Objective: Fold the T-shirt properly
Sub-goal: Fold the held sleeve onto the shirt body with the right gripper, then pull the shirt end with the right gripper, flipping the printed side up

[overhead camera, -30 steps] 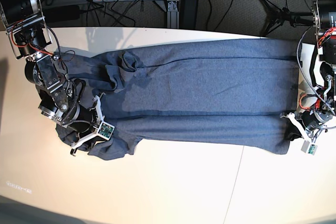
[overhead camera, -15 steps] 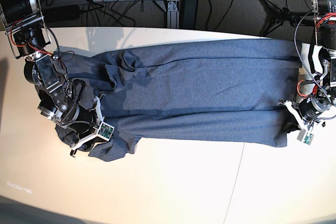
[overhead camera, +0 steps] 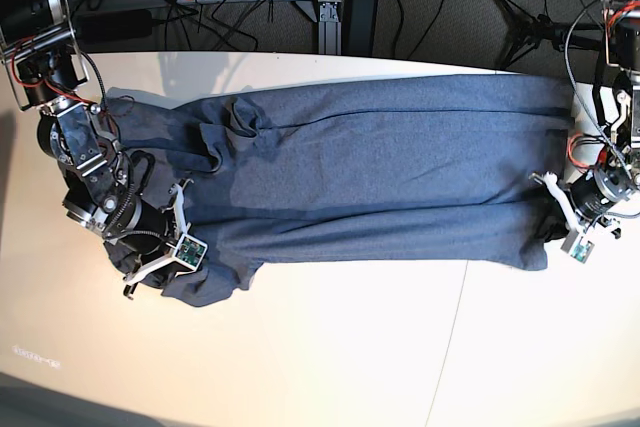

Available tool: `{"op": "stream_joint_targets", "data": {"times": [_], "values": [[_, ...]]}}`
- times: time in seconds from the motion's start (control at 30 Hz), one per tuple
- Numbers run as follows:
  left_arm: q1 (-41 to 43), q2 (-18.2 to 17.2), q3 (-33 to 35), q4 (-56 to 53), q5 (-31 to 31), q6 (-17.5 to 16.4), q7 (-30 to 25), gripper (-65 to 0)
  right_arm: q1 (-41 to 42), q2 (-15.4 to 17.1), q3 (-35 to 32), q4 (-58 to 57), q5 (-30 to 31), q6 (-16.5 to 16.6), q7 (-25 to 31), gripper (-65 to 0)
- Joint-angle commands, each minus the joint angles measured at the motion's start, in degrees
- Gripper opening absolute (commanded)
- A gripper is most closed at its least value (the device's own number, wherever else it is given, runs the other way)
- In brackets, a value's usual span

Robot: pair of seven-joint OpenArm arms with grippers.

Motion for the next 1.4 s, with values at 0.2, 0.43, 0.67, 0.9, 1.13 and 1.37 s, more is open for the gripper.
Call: {"op": "stream_joint_targets", "data": {"times": [0.2, 0.43, 0.67, 0.9, 1.13, 1.37], "values": [[1.27, -1.44, -0.37, 4.46, -0.94, -0.97, -1.09, -65.0, -6.14, 4.79, 0.59, 10.84, 0.55, -0.42, 0.68, -65.0], [1.73, -1.42, -0.37, 4.46, -0.98, -0.97, -0.90, -65.0, -10.12, 5.84, 0.59, 13.90, -0.20, -0.37, 0.17, -65.0], [1.73, -1.42, -0.37, 4.46, -0.98, -0.97, -0.70, -65.0, -11.69, 5.84, 0.59, 13.84, 0.85, -0.22, -0.07, -65.0], [1.75, -1.42, -0.37, 4.46, -0.98, -0.97, -0.52, -65.0, -12.59, 5.84, 0.59, 13.75, 6.51, -0.22, -0.04, -31.2], [2.91, -1.42, -0.37, 4.46, -1.22, -0.97, -0.55, -65.0, -11.21, 4.94, 1.20, 13.75, 15.80, -0.22, -1.86, -20.3], [4.28, -1.27, -0.37, 4.46, -1.44, -0.97, -0.57, -65.0, -6.49, 0.15, 5.64, 12.92, 27.98, -0.24, -10.95, -20.3]]}}
